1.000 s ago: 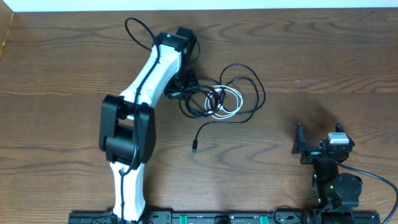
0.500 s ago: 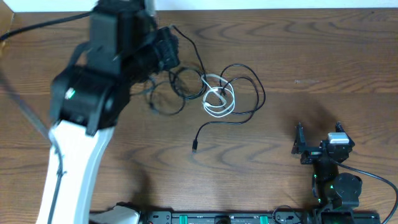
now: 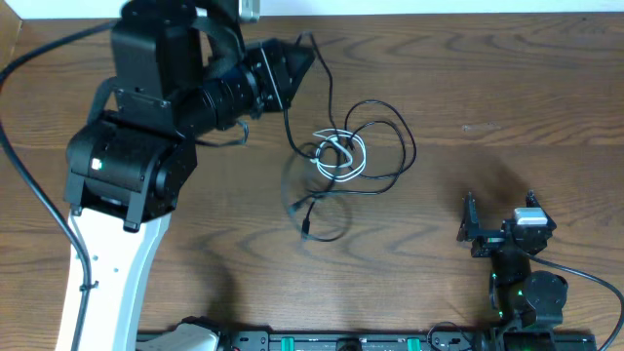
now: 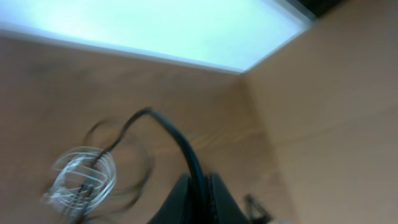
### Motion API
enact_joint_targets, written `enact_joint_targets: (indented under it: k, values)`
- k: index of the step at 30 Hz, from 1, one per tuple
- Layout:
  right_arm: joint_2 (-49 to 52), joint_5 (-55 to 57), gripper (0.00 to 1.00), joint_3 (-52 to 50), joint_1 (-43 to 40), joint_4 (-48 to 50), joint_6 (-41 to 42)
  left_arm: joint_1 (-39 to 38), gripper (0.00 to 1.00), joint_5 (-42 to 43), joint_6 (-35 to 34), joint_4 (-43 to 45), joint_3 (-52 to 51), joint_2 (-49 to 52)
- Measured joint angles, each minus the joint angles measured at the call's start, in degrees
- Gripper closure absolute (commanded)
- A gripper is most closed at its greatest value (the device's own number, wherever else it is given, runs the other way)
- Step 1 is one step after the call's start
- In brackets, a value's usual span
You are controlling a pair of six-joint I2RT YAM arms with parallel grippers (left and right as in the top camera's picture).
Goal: Untangle cables
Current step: 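Pull the black cable up and left with the left gripper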
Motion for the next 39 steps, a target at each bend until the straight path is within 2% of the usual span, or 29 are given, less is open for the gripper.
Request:
enact_joint_targets:
  k: [5, 9, 13, 15, 19, 24, 30, 32, 35, 39]
  values:
    - [0.0, 0.0, 0.01, 0.0, 0.0, 0.0, 0.0, 0.0, 0.93, -10.4, 0.0, -11.8, -0.5, 3.2]
    - [0.0, 0.0, 0.01, 0.0, 0.0, 0.0, 0.0, 0.0, 0.93, -11.4, 0.0, -11.6, -1.2, 7.4]
    - [0.0, 0.0, 0.01, 0.0, 0.0, 0.0, 0.0, 0.0, 0.93, -4.3, 0.3, -1.7, -1.9, 8.2]
    - [0.0, 0.0, 0.01, 0.0, 0.0, -0.1, 0.0, 0.0, 0.93, 1.5, 0.3, 6.1, -1.9, 7.2]
    - [0.0, 0.0, 0.01, 0.0, 0.0, 0.0, 0.0, -0.1, 0.92, 9.1, -0.4, 14.8, -1.8, 4.0]
    - [0.0, 0.0, 0.01, 0.0, 0.0, 0.0, 0.0, -0.2, 0.93, 12.4, 0.0, 13.4, -1.4, 0.6]
    - [0.0, 0.0, 0.01, 0.0, 0.0, 0.0, 0.0, -0.3, 0.92, 2.6, -0.2, -0.8, -1.2, 2.9]
    - [0.0, 0.0, 0.01, 0.0, 0.0, 0.0, 0.0, -0.3, 0.92, 1.4, 0.0, -2.2, -1.2, 4.6]
    - [0.0, 0.0, 0.01, 0.0, 0.0, 0.0, 0.0, -0.2, 0.93, 5.5, 1.6, 1.6, -1.6, 6.1]
    - [0.0, 0.0, 0.01, 0.0, 0.0, 0.0, 0.0, -0.2, 0.93, 13.6, 1.3, 12.5, -1.6, 4.9]
